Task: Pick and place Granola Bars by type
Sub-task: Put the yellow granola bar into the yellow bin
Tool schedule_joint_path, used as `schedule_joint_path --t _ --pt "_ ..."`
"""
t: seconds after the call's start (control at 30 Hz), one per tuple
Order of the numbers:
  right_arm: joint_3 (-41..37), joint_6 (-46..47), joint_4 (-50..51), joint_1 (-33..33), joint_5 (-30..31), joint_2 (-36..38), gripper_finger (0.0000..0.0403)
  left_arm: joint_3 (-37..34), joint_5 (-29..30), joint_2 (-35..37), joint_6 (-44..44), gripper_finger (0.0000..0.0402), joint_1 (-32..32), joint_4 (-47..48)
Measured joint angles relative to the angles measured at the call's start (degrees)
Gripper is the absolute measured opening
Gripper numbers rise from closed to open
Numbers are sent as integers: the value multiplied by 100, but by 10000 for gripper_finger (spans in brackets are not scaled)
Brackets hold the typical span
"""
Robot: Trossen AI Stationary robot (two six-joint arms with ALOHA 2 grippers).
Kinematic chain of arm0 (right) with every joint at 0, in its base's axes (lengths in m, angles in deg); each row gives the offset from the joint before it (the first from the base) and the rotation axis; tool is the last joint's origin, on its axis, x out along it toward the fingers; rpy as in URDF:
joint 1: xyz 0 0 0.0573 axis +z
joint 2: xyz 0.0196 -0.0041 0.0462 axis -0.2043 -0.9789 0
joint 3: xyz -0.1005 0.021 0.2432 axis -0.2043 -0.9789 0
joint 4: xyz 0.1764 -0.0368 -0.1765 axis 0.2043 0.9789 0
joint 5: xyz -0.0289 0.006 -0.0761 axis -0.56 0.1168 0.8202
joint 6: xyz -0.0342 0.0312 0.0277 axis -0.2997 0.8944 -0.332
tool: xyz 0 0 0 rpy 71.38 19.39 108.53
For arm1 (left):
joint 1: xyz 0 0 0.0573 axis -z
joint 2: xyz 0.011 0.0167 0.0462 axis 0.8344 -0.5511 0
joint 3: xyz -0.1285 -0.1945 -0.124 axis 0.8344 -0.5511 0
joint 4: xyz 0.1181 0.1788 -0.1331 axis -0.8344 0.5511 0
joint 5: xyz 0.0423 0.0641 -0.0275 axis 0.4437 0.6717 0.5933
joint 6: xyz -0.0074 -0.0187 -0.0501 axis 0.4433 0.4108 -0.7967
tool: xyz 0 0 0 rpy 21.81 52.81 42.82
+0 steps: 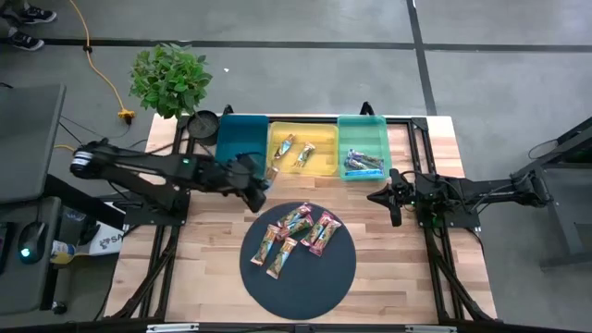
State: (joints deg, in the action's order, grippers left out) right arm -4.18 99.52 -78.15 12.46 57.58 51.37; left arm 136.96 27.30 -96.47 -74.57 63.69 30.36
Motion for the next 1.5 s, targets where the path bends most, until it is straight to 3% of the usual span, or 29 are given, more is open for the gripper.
schedule_joint_path --t 0.23,0.47,0.77,1.5 --pt "0 0 -7 2 -1 -3 0 0 -86 736 764 75 0 -762" --pt "0 0 -3 0 -3 1 0 2 -1302 1008 1884 75 4 -2705" --pt "0 0 -1 0 -2 1 0 2 -1997 1058 2519 75 3 -4495" --pt "0 0 -1 0 -3 1 0 3 -1625 918 2631 75 -5 -4701"
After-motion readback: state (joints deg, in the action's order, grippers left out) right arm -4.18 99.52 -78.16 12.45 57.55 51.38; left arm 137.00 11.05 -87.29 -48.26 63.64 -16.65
